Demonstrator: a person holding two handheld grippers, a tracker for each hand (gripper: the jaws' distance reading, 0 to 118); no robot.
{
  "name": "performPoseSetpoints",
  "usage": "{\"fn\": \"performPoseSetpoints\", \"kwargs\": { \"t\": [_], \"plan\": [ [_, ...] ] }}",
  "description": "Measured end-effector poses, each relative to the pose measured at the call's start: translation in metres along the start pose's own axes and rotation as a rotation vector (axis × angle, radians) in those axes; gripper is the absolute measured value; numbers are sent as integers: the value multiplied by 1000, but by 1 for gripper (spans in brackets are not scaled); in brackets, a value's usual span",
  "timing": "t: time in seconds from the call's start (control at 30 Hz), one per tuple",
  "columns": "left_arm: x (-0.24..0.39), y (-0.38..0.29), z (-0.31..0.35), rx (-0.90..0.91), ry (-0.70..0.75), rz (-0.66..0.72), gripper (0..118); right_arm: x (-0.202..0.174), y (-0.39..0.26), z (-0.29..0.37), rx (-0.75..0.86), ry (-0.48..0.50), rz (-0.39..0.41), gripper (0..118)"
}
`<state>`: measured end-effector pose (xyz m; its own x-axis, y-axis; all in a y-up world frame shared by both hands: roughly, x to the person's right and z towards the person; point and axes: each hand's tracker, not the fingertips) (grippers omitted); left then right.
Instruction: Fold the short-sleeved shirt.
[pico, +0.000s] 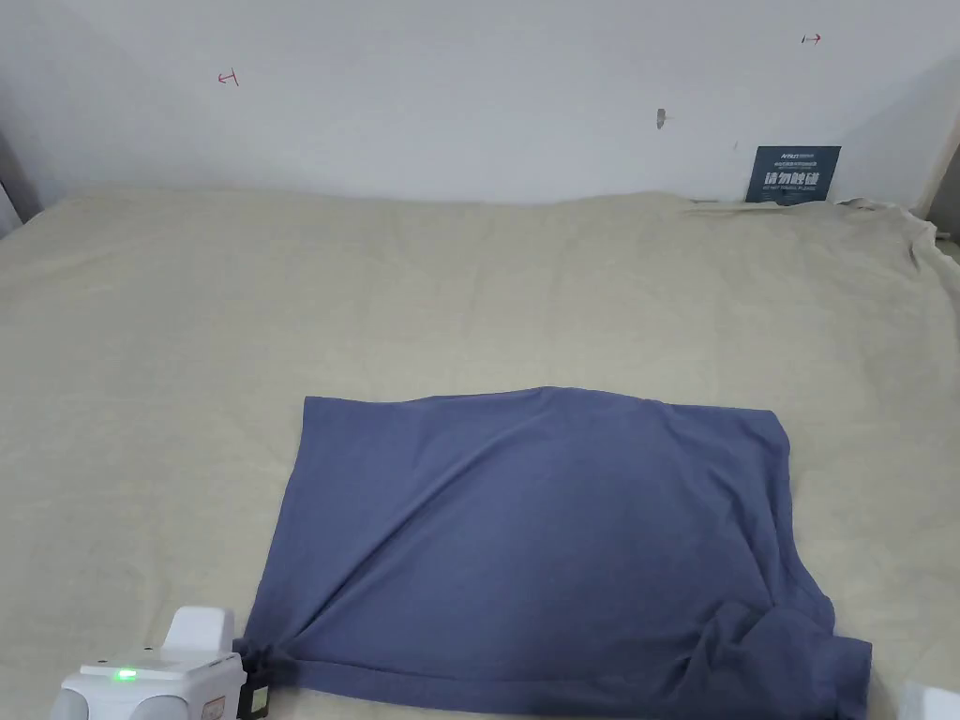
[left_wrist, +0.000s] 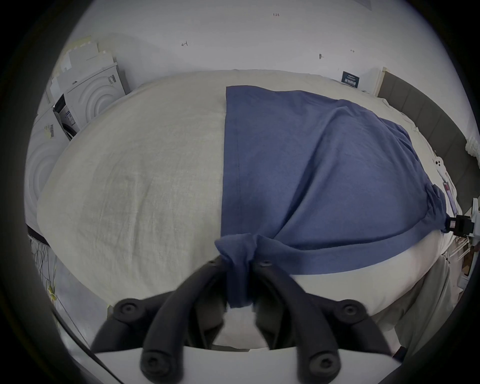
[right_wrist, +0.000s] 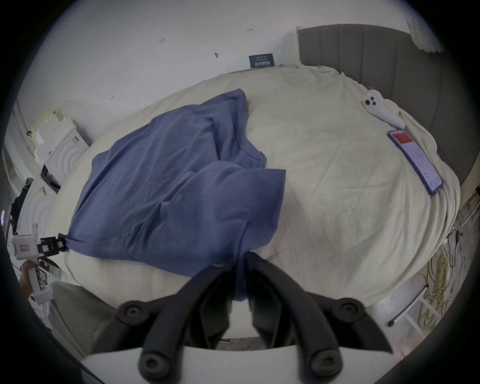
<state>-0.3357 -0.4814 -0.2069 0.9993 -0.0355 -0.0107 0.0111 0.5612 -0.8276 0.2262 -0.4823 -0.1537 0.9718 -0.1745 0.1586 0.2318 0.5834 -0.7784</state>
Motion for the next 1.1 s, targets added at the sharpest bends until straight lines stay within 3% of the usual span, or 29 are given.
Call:
{"fn": "performPoseSetpoints", "kwargs": {
  "t": [0.07,0.13,0.17,0.2,0.43,0.57,0.67,0.7,0.77,0.8,0.83,0.9,0.93,1.0,1.03,1.1],
  "plan": [
    [6,4,6,6,27,-20,60,-5,8,11,27,-24,30,44],
    [9,10,16,44,34,-20,90,-12,19,27,83,-30,60,81],
    [11,14,21,68,31,-7,100,-16,24,35,119,-31,66,88],
    [13,19,28,90,28,1,106,-20,32,44,154,-35,73,89],
    [25,56,79,346,26,42,109,-49,76,98,348,-13,124,89],
    [28,69,92,397,45,86,114,-66,85,115,409,-18,135,89],
    [30,70,97,441,21,100,108,-75,85,119,443,-37,134,88],
    [32,69,97,453,26,99,101,-78,83,119,455,-43,138,87],
    [32,67,95,467,39,102,73,-83,80,120,474,-61,143,76],
    [33,66,96,468,41,107,59,-84,79,121,480,-68,147,65],
    [33,65,96,471,40,111,41,-86,78,121,486,-70,152,44],
    [31,61,94,480,13,108,21,-90,73,122,503,-70,154,10],
    [32,59,95,478,2,104,16,-87,74,121,508,-67,155,5],
    [33,56,95,467,-8,78,13,-88,71,123,522,-52,155,4],
    [33,55,95,454,-23,61,2,-89,70,124,524,-43,159,0],
    [33,53,96,436,-50,61,0,-86,70,123,532,-41,162,0]
  ]
}}
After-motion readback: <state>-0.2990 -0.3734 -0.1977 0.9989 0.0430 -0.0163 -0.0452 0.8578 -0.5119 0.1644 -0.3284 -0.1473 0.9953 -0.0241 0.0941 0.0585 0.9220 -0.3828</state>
